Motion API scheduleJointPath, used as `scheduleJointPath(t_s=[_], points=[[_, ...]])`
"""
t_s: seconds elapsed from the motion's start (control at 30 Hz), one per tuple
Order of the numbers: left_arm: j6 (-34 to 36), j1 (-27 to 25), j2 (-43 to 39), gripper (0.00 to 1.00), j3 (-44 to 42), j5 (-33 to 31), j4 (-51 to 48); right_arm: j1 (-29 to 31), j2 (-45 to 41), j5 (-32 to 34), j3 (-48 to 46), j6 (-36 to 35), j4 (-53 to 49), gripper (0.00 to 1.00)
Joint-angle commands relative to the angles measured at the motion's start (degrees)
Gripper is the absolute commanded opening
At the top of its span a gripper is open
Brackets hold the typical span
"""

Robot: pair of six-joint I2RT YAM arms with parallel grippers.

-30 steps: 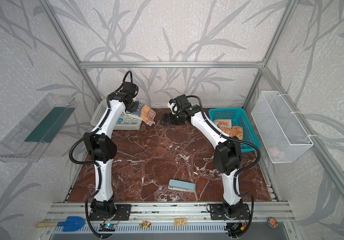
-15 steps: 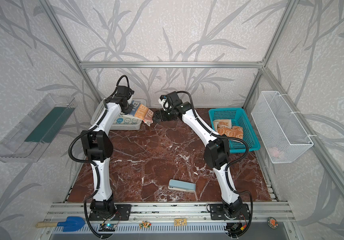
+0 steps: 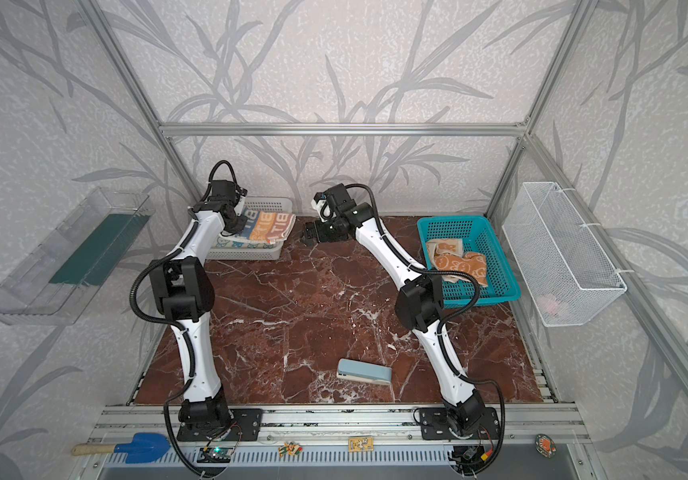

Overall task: Fold and stack the towels
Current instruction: 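Lower the strip into the white basket with left gripper while right moves away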

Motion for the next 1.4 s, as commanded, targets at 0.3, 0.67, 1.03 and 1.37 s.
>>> scheduleJointPath(t_s=[0.3, 0.67, 1.03, 1.37], points=[[2.67, 0.25, 6.06, 0.00, 2.72, 0.01, 1.70, -0.09, -1.30, -0.08, -1.71, -2.10, -2.28, 0.99], [2.00, 1.25, 2.93, 0.00, 2.76, -3.09, 2.73, -0.53, -2.15, -1.39, -4.09, -0.85, -0.64, 0.99], [-1.20, 2.70, 2.11, 0.00, 2.12, -3.49, 4.22, -0.71, -1.94, -1.83, -3.73, -0.61, -0.64, 0.99], [-2.08, 3.57, 3.33, 0.00, 2.47, -3.87, 4.98, -0.71, -1.75, -2.02, -3.64, -0.72, -0.84, 0.99]])
